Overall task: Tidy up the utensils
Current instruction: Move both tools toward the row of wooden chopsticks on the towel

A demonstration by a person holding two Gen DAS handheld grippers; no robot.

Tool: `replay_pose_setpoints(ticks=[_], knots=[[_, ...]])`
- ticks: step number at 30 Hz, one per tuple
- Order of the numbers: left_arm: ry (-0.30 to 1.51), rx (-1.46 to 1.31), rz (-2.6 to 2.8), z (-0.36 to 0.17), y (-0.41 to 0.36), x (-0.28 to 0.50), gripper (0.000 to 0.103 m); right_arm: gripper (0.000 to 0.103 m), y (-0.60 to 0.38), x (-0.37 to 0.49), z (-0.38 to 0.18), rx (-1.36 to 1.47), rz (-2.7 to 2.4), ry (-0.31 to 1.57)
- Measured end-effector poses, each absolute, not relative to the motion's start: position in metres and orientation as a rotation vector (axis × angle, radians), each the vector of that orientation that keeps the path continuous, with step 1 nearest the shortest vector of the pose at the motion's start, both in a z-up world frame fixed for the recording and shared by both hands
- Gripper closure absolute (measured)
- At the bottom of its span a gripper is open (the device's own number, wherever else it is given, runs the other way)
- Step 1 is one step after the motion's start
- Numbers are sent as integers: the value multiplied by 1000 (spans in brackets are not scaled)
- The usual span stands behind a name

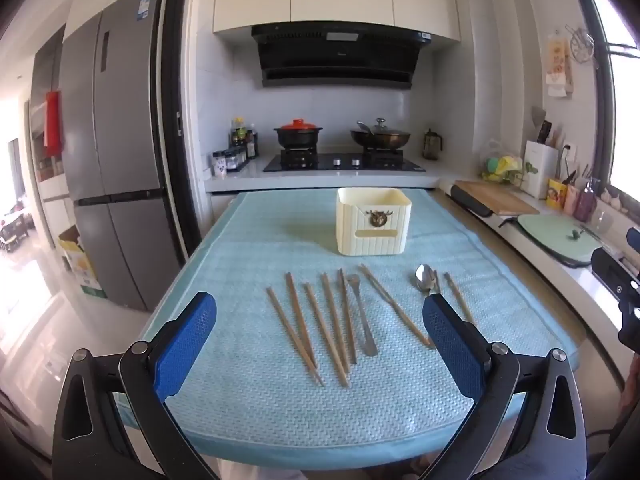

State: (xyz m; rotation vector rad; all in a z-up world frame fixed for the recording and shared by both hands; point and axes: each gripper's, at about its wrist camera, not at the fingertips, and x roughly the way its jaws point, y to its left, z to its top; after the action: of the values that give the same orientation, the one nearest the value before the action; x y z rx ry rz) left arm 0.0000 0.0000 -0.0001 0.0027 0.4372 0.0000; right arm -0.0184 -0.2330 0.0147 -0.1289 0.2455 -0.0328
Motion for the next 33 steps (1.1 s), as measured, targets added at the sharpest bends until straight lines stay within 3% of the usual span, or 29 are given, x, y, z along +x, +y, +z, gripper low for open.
replay_pose_setpoints(ticks=[33], knots=[[518, 60, -4, -14, -9, 16, 0, 0, -246, -12, 13, -86, -58, 250]])
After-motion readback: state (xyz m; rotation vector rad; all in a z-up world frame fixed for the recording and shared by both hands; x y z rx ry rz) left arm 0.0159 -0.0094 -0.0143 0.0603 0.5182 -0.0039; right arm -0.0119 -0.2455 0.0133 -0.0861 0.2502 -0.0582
